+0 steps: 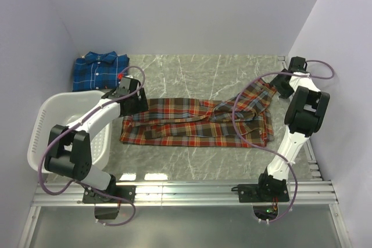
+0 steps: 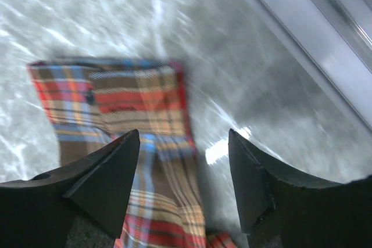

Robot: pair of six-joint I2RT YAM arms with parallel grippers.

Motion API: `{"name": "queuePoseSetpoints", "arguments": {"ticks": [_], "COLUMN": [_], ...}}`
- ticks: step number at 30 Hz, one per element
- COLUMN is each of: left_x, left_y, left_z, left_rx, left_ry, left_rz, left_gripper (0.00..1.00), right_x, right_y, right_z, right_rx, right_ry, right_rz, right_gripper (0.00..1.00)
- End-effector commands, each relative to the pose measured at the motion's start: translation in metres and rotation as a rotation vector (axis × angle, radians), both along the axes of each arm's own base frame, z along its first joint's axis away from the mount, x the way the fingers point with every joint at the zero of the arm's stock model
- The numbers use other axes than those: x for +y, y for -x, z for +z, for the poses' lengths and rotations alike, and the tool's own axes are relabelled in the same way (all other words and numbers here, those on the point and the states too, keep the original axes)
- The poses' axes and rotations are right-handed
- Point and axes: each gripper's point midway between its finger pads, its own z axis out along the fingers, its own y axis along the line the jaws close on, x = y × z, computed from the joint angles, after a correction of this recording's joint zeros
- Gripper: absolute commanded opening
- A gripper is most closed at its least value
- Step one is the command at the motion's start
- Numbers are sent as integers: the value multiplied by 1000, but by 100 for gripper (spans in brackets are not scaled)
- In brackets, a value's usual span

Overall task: Fold and stack the long sleeve shirts
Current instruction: Fold the shirt

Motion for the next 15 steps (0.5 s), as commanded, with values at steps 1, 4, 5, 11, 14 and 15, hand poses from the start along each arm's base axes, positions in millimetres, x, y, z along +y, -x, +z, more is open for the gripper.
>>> {"name": "queuePoseSetpoints", "arguments": {"ticks": [1, 4, 5, 11, 14, 15], "left_x": [-7, -11, -13, -13, -13, -13], "left_y": [-7, -6, -6, -5, -4, -4], "left_z": [20, 26, 28, 38, 36, 36], "left_rx": [-65, -85, -92, -124, -114, -114], "left_ry": [42, 67, 72, 80, 78, 78], "left_rz": [-20, -41, -47, -50, -51, -51], "left_gripper": [88, 88, 88, 88, 88, 88], "right_x": [5, 11, 10, 19, 21, 25], "right_y": [-26, -30, -31, -33, -33, -33], "right_z": [11, 4, 4, -5, -8, -8], "right_rx": [-71, -68, -67, -44, -21, -13], "right_ry": [-9, -39, -41, -78, -61, -54], "right_rz": [100, 137, 139, 168, 176, 192], "right_gripper": [69, 68, 68, 63, 61, 59]}}
